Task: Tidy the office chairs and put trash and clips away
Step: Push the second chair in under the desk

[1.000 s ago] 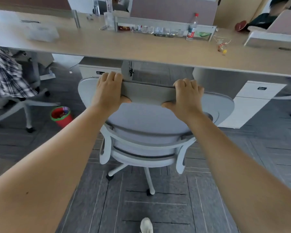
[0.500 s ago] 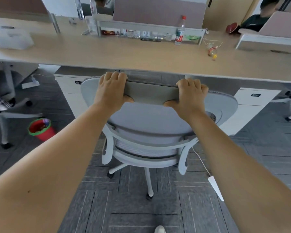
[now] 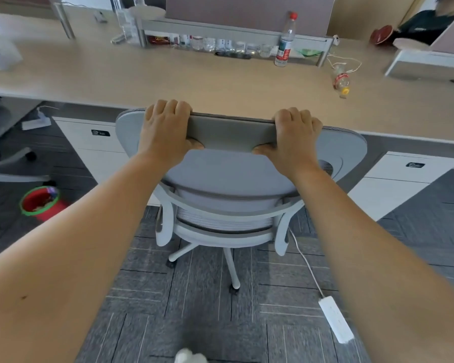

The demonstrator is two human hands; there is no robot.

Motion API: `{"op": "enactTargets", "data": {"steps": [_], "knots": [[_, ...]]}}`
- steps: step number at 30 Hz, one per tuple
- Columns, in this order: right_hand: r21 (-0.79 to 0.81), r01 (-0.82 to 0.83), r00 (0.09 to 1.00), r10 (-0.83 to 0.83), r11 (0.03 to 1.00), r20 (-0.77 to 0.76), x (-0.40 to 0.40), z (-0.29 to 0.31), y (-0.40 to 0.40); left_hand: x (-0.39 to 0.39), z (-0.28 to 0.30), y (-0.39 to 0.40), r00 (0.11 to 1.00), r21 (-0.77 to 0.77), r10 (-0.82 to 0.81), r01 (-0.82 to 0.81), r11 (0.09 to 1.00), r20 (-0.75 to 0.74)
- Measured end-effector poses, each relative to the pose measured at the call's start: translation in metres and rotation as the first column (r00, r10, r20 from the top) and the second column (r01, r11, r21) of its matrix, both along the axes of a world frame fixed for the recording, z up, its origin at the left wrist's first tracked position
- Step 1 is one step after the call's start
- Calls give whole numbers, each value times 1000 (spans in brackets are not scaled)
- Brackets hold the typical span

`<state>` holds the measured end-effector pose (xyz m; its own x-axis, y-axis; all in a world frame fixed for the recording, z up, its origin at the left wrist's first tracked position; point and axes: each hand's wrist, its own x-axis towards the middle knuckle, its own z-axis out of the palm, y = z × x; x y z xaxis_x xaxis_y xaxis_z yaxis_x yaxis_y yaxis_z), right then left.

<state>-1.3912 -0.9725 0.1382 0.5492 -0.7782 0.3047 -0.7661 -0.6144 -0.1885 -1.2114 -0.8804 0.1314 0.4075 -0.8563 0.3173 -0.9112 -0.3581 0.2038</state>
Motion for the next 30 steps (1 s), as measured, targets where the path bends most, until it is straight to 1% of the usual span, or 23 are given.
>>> {"op": "enactTargets", "data": {"steps": [3,6,12,19,22,25,30], "knots": [[-6,-6,1000,6,1000,20,13,-1,-27,13,1,-25,1000,-2,-2,2,1000,-1],[-11,10,1000,-10,1000,0,26,-1,-50,27,0,-49,1000,0,-16,16,1000,5],[-2,12,1000,-12,1000,16,54,-1,-95,55,-1,-94,999,0,-33,33,999,1],[-18,-4,999,5,1000,39,84,-1,-141,82,1,-138,1000,3,-22,22,1000,-15],[-17,-26,999,26,1000,41,93,-2,-157,93,1,-151,999,1,-18,18,1000,-48],[-55,-39,997,43,998,57,96,-2,-169,101,1,-161,998,-7,-30,30,1000,-54],[-49,-74,995,77,996,70,91,-2,-174,96,3,-163,998,-14,-6,5,1000,-64]]}}
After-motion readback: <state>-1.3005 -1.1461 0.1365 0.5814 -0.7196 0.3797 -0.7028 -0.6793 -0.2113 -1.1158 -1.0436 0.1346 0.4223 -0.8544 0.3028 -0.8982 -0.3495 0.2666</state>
